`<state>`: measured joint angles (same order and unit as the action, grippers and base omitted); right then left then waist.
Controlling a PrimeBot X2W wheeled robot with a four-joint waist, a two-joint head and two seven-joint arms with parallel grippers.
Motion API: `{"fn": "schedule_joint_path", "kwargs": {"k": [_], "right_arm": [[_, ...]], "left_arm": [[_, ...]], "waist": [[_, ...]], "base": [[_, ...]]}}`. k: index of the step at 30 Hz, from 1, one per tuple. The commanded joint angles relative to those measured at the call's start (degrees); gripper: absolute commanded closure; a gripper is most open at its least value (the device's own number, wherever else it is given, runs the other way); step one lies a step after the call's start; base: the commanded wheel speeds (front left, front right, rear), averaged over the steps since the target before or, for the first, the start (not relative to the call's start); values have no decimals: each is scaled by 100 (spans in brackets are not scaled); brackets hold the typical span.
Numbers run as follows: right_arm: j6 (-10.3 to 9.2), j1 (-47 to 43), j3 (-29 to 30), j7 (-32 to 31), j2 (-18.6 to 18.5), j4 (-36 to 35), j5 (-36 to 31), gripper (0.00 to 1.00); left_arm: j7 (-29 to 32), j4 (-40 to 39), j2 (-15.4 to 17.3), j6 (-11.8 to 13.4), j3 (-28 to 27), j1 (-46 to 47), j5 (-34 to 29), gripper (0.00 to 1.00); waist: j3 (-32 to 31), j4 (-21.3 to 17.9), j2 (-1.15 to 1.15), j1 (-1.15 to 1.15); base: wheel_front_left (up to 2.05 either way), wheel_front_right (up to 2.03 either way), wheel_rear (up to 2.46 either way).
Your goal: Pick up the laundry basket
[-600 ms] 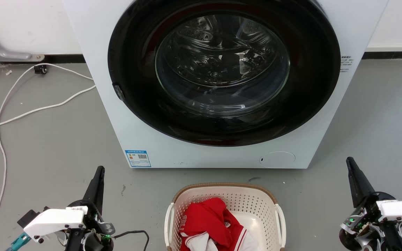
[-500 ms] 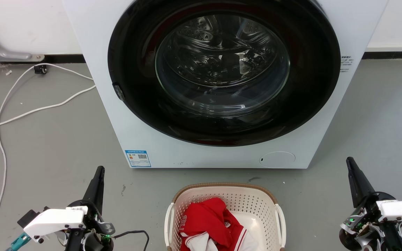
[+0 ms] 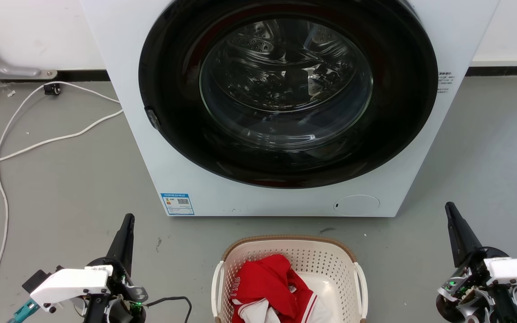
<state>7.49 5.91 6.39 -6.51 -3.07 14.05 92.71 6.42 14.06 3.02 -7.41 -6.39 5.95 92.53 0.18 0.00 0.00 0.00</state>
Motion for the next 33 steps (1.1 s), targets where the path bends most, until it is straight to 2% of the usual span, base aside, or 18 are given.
{"fn": "schedule_joint_path", "kwargs": {"k": [1, 22, 23, 27, 33], "right_arm": [[0, 65, 10, -7, 14, 7, -41, 100], [0, 66, 13, -13, 16, 6, -40, 100], [0, 0, 5, -1, 3, 1, -10, 0], [0, -157, -4, 4, 21, 168, -11, 0], [-1, -265, -87, 174, 21, 15, -138, 0]], "left_arm": [[18, 5, -5, -25, -21, 57, -4, 100], [22, 5, -9, -25, -26, 57, -11, 100], [5, 0, -2, 0, -7, 1, -1, 0], [-9, 171, -29, 9, 17, -149, -4, 0], [-179, 57, -29, 7, 108, -223, -122, 0]], "waist": [[0, 0, 0, 0], [0, 0, 0, 0], [0, 0, 0, 0], [0, 0, 0, 0], [2, -1, 0, 0]], "base": [[0, 0, 0], [0, 0, 0], [0, 0, 0], [0, 0, 0], [0, 0, 0]]}}
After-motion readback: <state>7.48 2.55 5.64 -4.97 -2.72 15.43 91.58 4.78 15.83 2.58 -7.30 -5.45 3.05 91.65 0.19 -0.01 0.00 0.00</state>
